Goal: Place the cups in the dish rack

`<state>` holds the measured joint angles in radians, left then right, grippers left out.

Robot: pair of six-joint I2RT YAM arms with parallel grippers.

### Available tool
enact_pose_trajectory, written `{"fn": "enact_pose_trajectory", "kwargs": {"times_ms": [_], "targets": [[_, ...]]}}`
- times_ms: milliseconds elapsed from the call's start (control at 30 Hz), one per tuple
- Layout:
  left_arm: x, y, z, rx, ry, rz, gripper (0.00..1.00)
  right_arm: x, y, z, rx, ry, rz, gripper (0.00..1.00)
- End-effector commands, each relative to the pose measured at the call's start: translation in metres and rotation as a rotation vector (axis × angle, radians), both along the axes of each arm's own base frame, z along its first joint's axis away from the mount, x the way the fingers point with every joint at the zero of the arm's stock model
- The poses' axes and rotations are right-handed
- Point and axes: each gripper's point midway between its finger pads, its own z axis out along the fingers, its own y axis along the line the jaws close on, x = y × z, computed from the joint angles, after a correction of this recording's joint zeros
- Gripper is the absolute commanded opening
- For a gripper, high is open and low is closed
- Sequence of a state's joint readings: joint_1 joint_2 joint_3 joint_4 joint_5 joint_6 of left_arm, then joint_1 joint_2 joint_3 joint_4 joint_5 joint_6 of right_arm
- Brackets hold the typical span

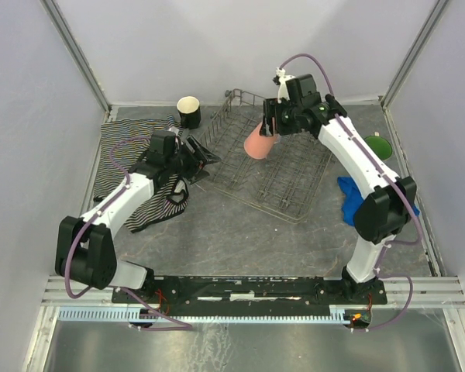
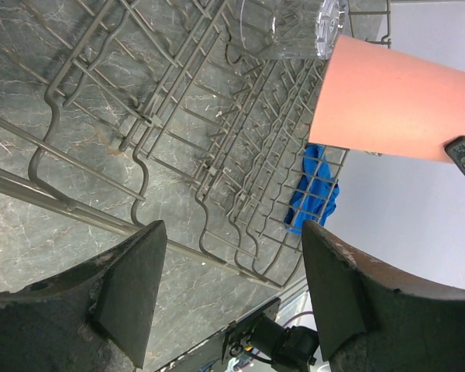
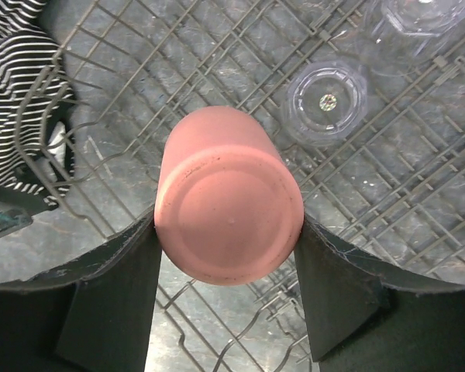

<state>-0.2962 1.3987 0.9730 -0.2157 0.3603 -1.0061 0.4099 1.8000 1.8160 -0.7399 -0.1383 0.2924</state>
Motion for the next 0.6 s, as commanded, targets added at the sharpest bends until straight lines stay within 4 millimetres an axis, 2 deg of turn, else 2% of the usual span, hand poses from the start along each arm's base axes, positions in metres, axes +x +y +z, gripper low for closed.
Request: {"fn": "enact_pose_trajectory", "kwargs": {"times_ms": [0, 200, 567], "targets": [[0.008, 0.001, 0.014, 0.017, -0.062, -0.039, 0.77, 0.012, -0.006, 0.006, -0.145, -0.059, -0.008, 0.19], [0.007, 0.009, 0.008, 0.025, -0.051, -0.039, 0.77, 0.014, 0.003, 0.0, -0.228, -0.061, 0.016, 0.19], [0.005, 0.017, 0.002, 0.021, -0.037, -0.031, 0.77, 0.009, 0.016, -0.017, -0.235, -0.009, 0.043, 0.19]]}}
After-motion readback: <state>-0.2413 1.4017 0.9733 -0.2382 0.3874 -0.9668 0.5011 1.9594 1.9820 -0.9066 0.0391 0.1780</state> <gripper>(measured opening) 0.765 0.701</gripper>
